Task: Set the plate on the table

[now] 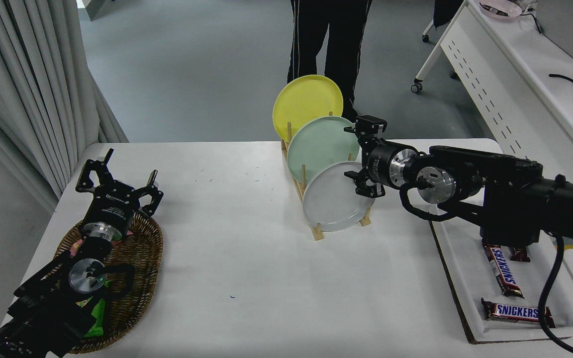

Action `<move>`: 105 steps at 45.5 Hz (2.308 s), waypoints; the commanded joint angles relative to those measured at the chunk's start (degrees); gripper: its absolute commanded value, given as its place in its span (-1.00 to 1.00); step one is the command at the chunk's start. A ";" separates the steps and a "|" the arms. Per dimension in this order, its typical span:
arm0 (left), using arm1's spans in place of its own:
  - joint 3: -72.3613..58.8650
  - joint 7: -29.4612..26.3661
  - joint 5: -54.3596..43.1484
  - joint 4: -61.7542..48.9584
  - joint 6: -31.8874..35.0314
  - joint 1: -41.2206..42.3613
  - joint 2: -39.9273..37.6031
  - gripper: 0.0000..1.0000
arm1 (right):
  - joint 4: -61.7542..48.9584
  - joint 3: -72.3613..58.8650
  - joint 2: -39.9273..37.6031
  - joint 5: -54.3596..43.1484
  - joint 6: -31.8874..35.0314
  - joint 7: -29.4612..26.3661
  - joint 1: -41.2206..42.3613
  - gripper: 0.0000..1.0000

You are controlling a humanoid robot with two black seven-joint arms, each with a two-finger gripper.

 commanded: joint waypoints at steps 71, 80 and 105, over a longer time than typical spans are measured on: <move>0.00 0.00 0.00 0.00 0.00 0.00 0.00 1.00 | -6.79 5.02 3.91 -1.30 -4.06 -12.45 -0.20 0.23; 0.00 0.00 0.00 0.00 0.00 0.00 0.00 1.00 | -6.62 6.34 3.64 -1.30 -3.79 -13.51 -0.38 0.02; 0.00 0.00 0.00 0.00 0.00 0.00 0.00 1.00 | -6.35 7.31 3.21 -1.30 -3.70 -15.00 -0.47 -0.26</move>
